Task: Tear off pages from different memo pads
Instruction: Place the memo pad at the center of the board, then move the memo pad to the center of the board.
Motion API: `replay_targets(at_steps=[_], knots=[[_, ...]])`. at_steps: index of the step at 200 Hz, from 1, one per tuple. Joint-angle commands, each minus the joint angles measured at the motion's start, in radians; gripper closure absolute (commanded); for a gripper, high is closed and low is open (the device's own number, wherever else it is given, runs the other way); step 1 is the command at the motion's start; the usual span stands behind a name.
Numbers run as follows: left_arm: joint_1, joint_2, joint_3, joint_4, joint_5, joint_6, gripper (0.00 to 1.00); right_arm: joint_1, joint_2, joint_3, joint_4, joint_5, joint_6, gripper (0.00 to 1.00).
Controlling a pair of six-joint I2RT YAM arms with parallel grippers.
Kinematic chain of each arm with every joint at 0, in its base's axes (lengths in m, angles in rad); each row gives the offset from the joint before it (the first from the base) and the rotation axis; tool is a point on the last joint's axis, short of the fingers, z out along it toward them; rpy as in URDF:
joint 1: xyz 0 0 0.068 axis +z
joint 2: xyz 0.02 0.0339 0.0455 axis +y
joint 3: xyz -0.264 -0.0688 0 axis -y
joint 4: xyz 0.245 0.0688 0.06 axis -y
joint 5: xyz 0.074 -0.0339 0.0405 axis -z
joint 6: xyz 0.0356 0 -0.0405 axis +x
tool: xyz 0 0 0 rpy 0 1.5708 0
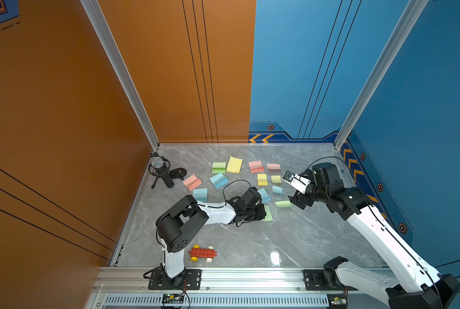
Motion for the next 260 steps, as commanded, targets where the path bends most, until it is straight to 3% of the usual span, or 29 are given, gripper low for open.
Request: replay_targets(at_steps=[1, 12, 29, 55, 91, 117, 124, 134, 173, 199, 234, 260], knots=[[0.001, 0.058, 0.021, -0.035, -0.082, -0.025, 0.9, -0.001, -0.108, -0.04, 0.128, 0.032, 0.17, 0.0], [0.002, 0.077, 0.035, -0.037, -0.082, -0.024, 0.8, 0.005, -0.164, -0.06, 0.15, 0.027, 0.193, 0.0], [0.005, 0.082, 0.031, -0.042, -0.105, -0.023, 0.55, 0.014, -0.239, -0.081, 0.16, 0.024, 0.23, 0.0], [0.007, 0.007, 0.023, -0.127, -0.17, 0.034, 0.36, 0.028, -0.324, -0.099, 0.157, 0.055, 0.305, 0.0], [0.011, -0.212, 0.012, -0.313, -0.307, 0.162, 0.23, 0.027, -0.378, -0.092, 0.15, 0.208, 0.519, 0.0], [0.093, -0.341, 0.015, -0.403, -0.364, 0.279, 0.15, 0.017, -0.387, -0.087, 0.117, 0.34, 0.743, 0.0], [0.124, -0.347, 0.039, -0.432, -0.374, 0.316, 0.15, 0.012, -0.389, -0.096, 0.115, 0.341, 0.789, 0.0], [0.171, -0.329, 0.084, -0.465, -0.409, 0.383, 0.05, 0.006, -0.385, -0.109, 0.114, 0.294, 0.815, 0.0], [0.377, -0.076, 0.276, -0.495, -0.419, 0.584, 0.05, 0.009, -0.35, -0.177, 0.115, 0.215, 0.934, 0.0], [0.484, 0.074, 0.404, -0.494, -0.336, 0.603, 0.06, 0.026, -0.337, -0.223, 0.126, 0.188, 0.953, 0.0], [0.526, 0.211, 0.54, -0.496, -0.313, 0.679, 0.05, 0.076, -0.314, -0.274, 0.157, 0.163, 0.972, 0.0], [0.544, 0.253, 0.561, -0.5, -0.25, 0.661, 0.08, 0.142, -0.263, -0.282, 0.171, 0.203, 0.98, 0.0]])
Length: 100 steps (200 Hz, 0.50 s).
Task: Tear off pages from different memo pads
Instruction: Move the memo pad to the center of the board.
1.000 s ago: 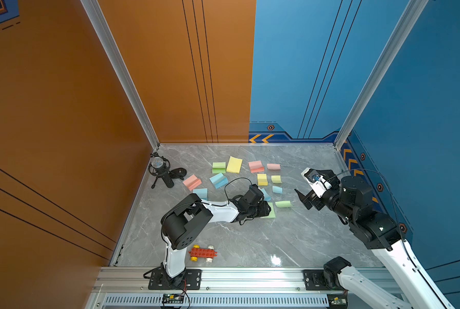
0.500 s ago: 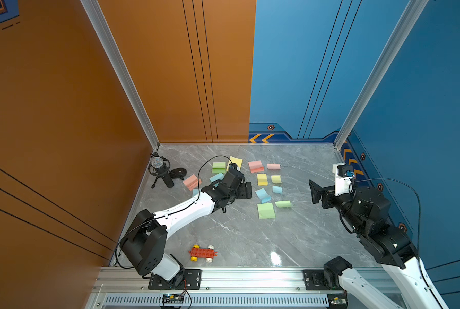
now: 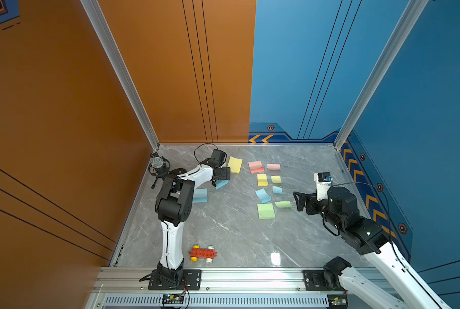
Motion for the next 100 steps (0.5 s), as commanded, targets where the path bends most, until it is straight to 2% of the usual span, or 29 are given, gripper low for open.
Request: replay_targets(at_steps=[1, 44, 49, 78, 100], knots=[[0.005, 0.025, 0.035, -0.028, 0.083, 0.03, 0.08, 0.05, 0.039, -0.011, 0.034, 0.022, 0.032, 0.0], [-0.023, 0.009, -0.073, -0.03, 0.072, -0.051, 0.12, 0.156, 0.145, 0.024, 0.038, 0.11, 0.016, 0.0], [-0.025, 0.004, -0.093, -0.03, 0.063, -0.064, 0.18, 0.164, 0.155, 0.03, 0.038, 0.112, 0.017, 0.0], [-0.045, -0.039, -0.192, -0.03, 0.055, -0.112, 0.27, 0.225, 0.186, 0.048, 0.035, 0.132, 0.019, 0.0], [-0.099, -0.089, -0.273, -0.026, 0.031, -0.135, 0.28, 0.251, 0.189, 0.046, 0.033, 0.164, 0.026, 0.0]])
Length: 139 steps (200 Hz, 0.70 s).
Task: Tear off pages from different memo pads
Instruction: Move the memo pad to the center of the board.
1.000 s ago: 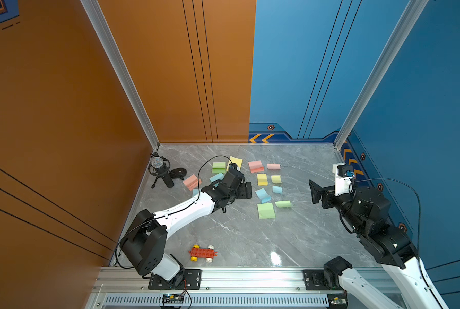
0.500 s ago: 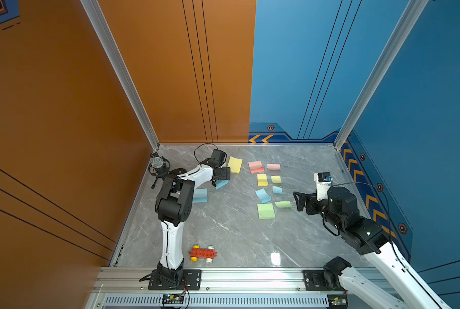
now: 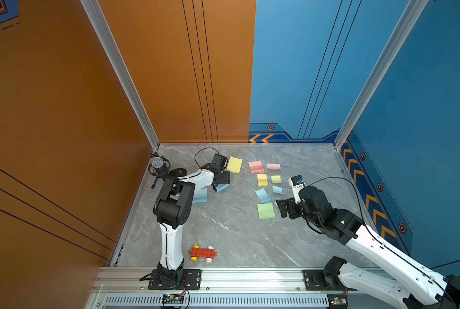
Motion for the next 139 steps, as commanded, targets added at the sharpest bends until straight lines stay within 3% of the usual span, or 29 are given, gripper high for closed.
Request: replay_targets(at_steps=[1, 38, 87, 117, 139], knots=[[-0.065, -0.015, -0.111, -0.106, 0.003, -0.066, 0.28, 0.026, 0.0, 0.033, 0.015, 0.066, 0.02, 0.0], [-0.188, -0.114, -0.253, -0.1, -0.03, -0.131, 0.3, 0.052, 0.001, 0.017, 0.003, 0.091, 0.048, 0.0], [-0.456, -0.324, -0.447, -0.097, -0.066, -0.247, 0.28, 0.067, 0.032, 0.029, -0.048, 0.115, 0.047, 0.0], [-0.529, -0.492, -0.529, -0.101, -0.053, -0.288, 0.26, 0.068, 0.048, 0.045, -0.076, 0.119, 0.039, 0.0], [-0.523, -0.603, -0.574, -0.103, 0.013, -0.281, 0.15, 0.068, 0.053, 0.054, -0.086, 0.114, 0.034, 0.0]])
